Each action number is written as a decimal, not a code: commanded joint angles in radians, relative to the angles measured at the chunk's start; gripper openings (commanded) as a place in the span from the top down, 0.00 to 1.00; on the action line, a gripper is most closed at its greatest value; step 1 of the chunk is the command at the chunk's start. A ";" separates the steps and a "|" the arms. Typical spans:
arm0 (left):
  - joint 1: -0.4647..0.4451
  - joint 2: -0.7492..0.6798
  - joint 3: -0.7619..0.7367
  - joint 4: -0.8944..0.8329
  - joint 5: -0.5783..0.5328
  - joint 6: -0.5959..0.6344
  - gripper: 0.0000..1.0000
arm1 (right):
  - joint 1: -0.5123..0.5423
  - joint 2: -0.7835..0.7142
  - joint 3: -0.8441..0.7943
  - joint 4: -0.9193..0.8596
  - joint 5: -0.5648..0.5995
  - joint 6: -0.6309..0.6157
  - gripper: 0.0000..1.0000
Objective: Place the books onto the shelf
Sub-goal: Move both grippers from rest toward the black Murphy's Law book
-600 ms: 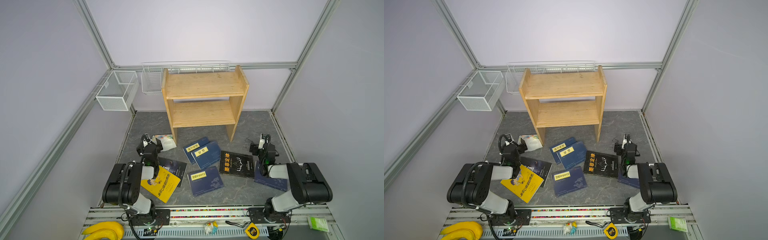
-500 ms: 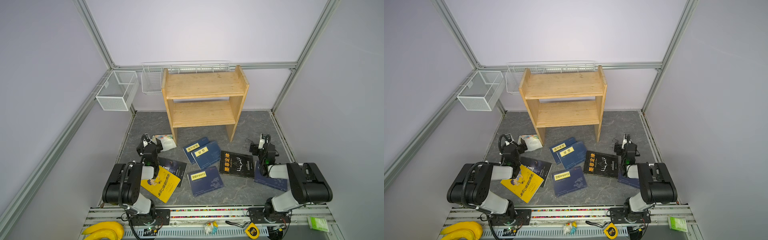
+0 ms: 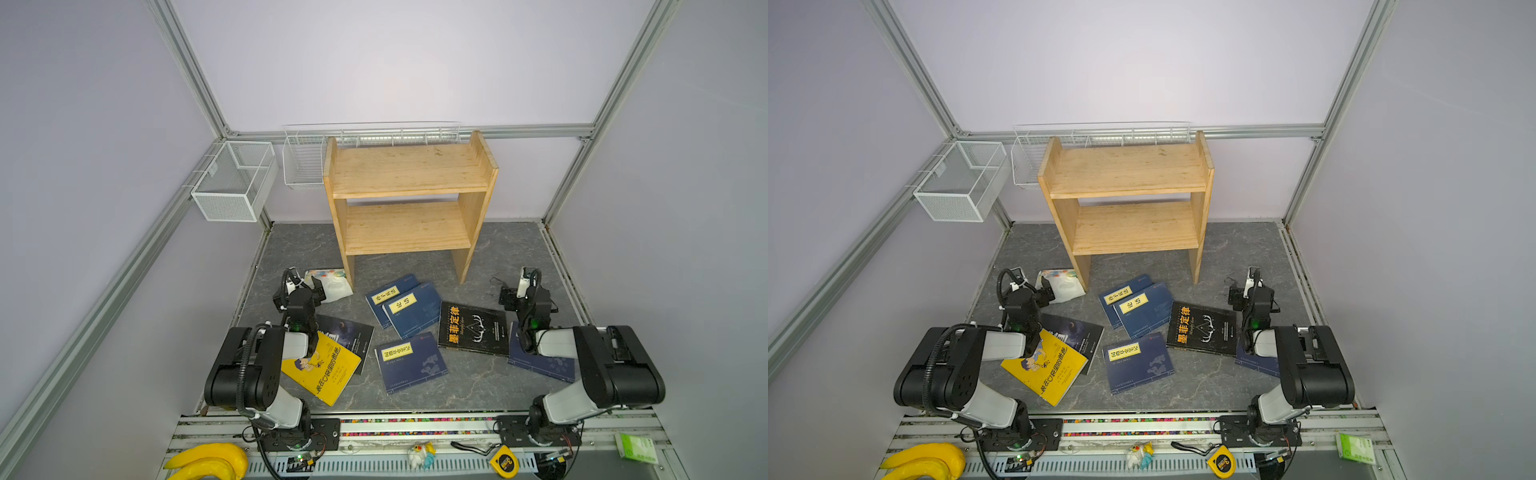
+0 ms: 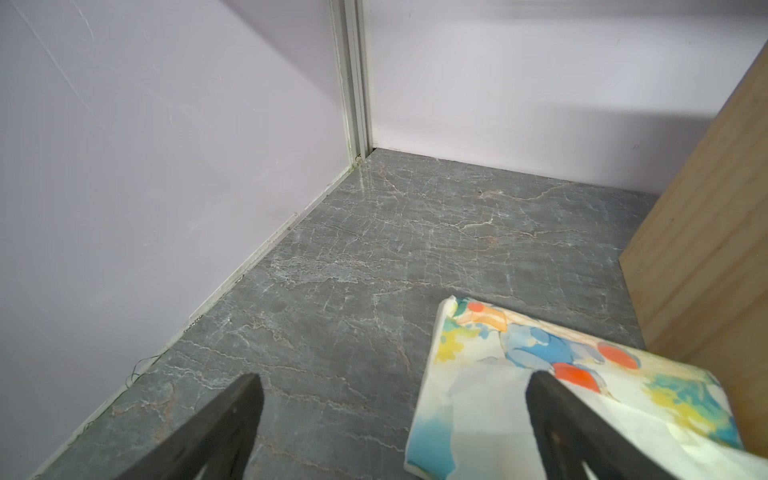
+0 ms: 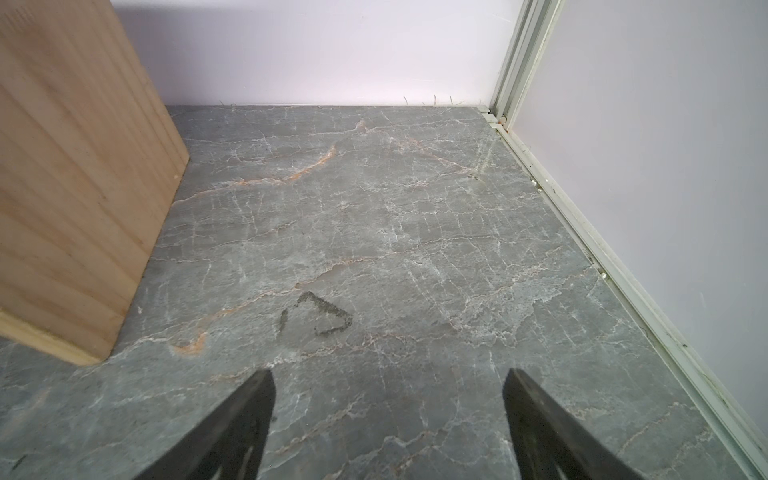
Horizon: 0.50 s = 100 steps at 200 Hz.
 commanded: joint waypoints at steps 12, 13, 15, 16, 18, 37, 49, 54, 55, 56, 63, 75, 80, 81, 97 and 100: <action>0.005 0.010 0.005 0.019 0.010 0.010 0.01 | 0.000 -0.002 -0.001 0.024 -0.005 -0.023 0.11; 0.005 0.010 0.005 0.019 0.011 0.010 0.01 | 0.000 -0.001 -0.001 0.024 -0.006 -0.023 0.11; 0.005 0.010 0.004 0.019 0.009 0.009 0.01 | 0.000 -0.002 -0.002 0.024 -0.005 -0.023 0.11; 0.005 0.010 0.004 0.019 0.009 0.009 0.01 | 0.000 -0.001 -0.002 0.024 -0.005 -0.023 0.11; 0.004 0.010 0.004 0.019 0.011 0.009 0.01 | -0.001 -0.001 -0.001 0.024 -0.006 -0.023 0.11; 0.004 0.010 0.004 0.020 0.010 0.009 0.01 | 0.000 -0.001 -0.002 0.023 -0.006 -0.023 0.11; 0.005 0.010 0.005 0.020 0.009 0.009 0.01 | -0.001 -0.001 -0.001 0.023 -0.006 -0.023 0.11; 0.005 0.010 0.004 0.019 0.011 0.009 0.01 | -0.001 0.000 -0.001 0.023 -0.006 -0.023 0.11; 0.004 0.009 0.004 0.020 0.010 0.009 0.01 | 0.000 0.000 -0.001 0.024 -0.006 -0.024 0.11; 0.005 0.010 0.004 0.019 0.010 0.010 0.01 | 0.000 0.000 -0.001 0.023 -0.006 -0.023 0.11; 0.005 0.010 0.004 0.019 0.010 0.009 0.01 | 0.000 0.000 0.000 0.024 -0.005 -0.022 0.11; 0.005 0.011 0.005 0.019 0.011 0.008 0.01 | -0.001 -0.002 -0.003 0.024 -0.006 -0.023 0.11; 0.005 0.009 0.005 0.017 0.011 0.009 0.01 | 0.000 -0.003 -0.004 0.024 -0.006 -0.022 0.11; 0.005 0.010 0.005 0.016 0.012 0.009 0.01 | 0.000 -0.003 -0.003 0.024 -0.006 -0.022 0.11; 0.005 0.008 0.005 0.017 0.011 0.009 0.01 | 0.001 -0.012 -0.004 0.038 -0.003 -0.027 0.11; 0.005 0.008 0.002 0.024 0.008 0.010 0.01 | 0.002 -0.022 0.003 0.017 -0.001 -0.029 0.11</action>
